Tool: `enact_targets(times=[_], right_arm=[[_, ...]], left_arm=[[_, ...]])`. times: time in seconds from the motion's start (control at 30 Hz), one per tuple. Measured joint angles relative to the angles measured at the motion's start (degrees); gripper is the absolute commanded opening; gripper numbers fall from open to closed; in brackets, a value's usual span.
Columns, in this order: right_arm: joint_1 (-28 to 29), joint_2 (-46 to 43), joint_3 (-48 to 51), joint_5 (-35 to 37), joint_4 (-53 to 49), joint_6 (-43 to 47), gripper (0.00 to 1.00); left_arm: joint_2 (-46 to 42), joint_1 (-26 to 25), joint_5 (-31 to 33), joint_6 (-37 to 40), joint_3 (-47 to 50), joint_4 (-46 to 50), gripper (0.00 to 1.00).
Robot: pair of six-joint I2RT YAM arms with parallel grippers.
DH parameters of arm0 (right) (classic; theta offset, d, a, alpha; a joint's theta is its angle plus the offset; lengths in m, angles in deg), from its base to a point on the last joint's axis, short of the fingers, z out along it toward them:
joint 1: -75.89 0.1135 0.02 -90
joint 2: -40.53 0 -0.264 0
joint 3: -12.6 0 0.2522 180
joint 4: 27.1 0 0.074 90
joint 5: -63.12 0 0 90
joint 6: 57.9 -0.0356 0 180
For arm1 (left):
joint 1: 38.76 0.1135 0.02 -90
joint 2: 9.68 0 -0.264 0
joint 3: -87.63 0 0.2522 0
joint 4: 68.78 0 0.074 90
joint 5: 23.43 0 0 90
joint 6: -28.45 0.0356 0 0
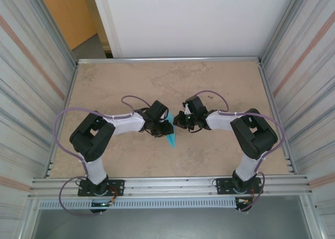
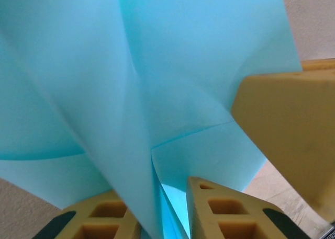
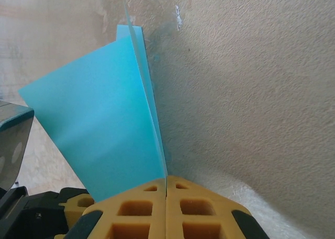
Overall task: Fold a paper plane with a square sheet of paper (pick it up from the middle)
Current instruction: Turn over a paper plane at the center of the table, then move the paper plane to the center of the table.
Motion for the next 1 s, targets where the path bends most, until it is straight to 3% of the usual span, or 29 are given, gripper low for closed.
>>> enact_targets(times=[0.17,0.43,0.63,0.8,1.0], right_arm=[[-0.2,-1.4,0.3,0.1,-0.1,-0.4,0.25],[-1.8,-6.4,2.3,1.2,-0.3,-1.7,0.46],[-3.4,-12.2,4.0,6.1,-3.7,-0.9,0.64],[-4.4,-17.8,4.7,11.5,-7.0,0.8,0.69],[-6.7,-20.3,5.2,14.8,-9.5,2.3,0.69]], left_arm=[[0.0,0.0,0.4,0.0,-0.1,0.5,0.22],[0.0,0.0,0.6,0.3,-0.5,1.7,0.1],[-0.1,0.2,2.7,2.6,-3.1,5.6,0.08],[-0.7,1.5,6.6,7.6,-8.2,13.6,0.08],[1.6,2.6,14.6,15.0,-21.0,24.4,0.08]])
